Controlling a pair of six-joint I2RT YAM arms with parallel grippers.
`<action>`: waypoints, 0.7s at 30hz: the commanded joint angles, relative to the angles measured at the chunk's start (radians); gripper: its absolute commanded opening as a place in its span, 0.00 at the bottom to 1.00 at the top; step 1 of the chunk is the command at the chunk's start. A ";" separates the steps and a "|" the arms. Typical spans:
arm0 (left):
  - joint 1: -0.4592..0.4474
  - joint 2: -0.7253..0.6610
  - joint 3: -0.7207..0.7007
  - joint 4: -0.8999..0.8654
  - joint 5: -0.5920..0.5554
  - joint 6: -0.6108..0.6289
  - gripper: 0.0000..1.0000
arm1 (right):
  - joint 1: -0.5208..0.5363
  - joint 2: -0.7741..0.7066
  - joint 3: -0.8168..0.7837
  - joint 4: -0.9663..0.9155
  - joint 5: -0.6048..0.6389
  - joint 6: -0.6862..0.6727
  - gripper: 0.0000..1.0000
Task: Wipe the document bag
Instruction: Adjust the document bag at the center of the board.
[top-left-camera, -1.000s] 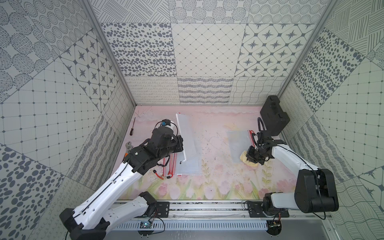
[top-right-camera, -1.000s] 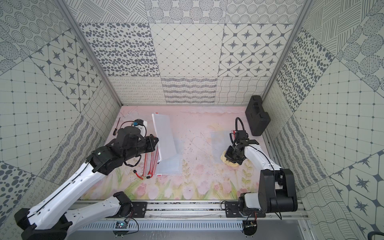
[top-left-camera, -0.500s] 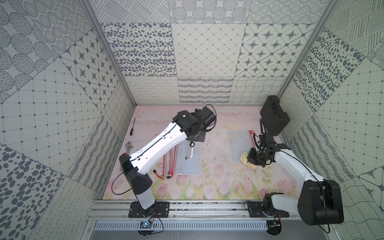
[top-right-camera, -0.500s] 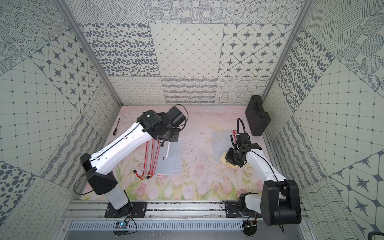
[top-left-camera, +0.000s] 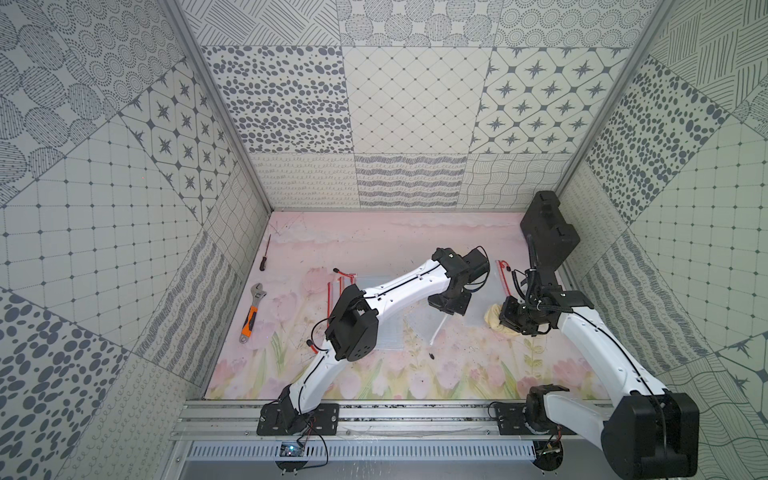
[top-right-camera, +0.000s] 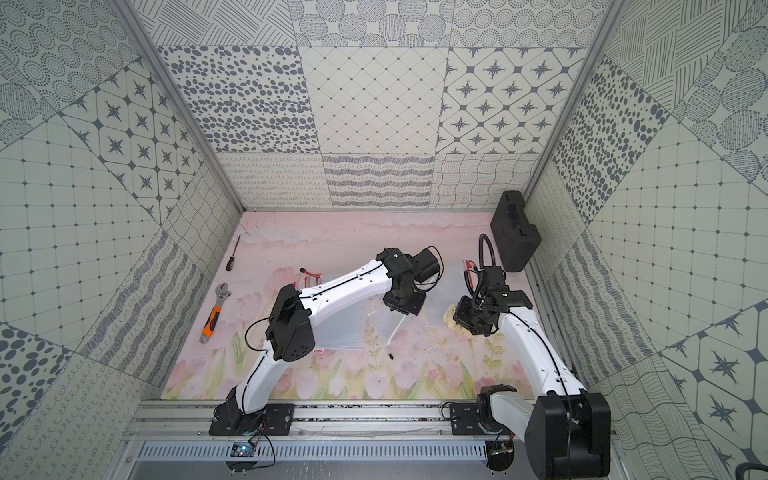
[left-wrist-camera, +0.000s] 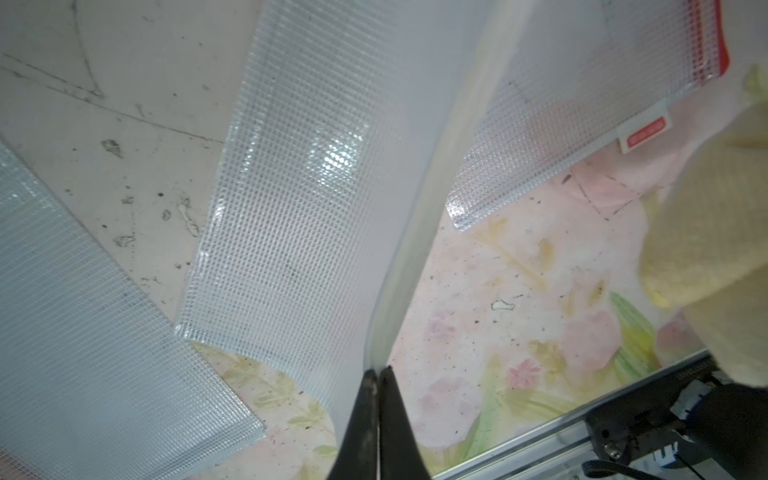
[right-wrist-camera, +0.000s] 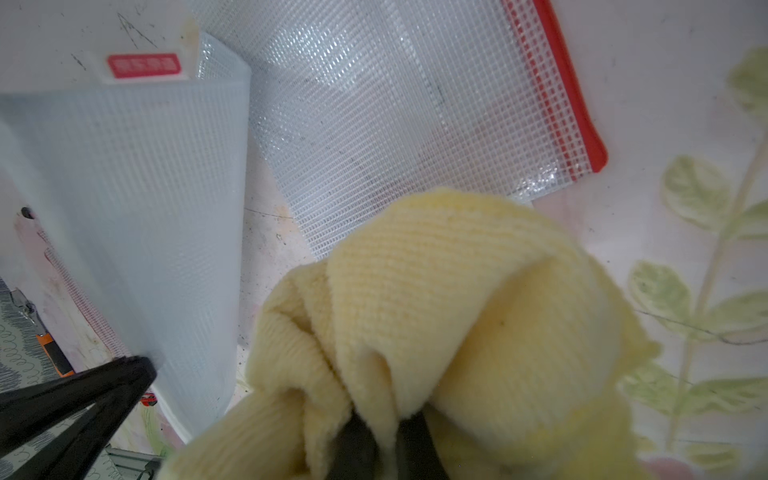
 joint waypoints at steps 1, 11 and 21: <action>-0.003 -0.027 0.009 0.060 0.087 0.069 0.00 | 0.004 0.010 0.025 -0.001 -0.029 -0.011 0.00; 0.080 -0.214 -0.369 0.353 0.260 0.048 0.56 | 0.047 0.038 0.057 0.013 -0.020 0.026 0.00; 0.426 -0.407 -0.755 0.522 0.382 0.198 0.67 | 0.248 0.200 0.078 0.106 0.020 0.111 0.00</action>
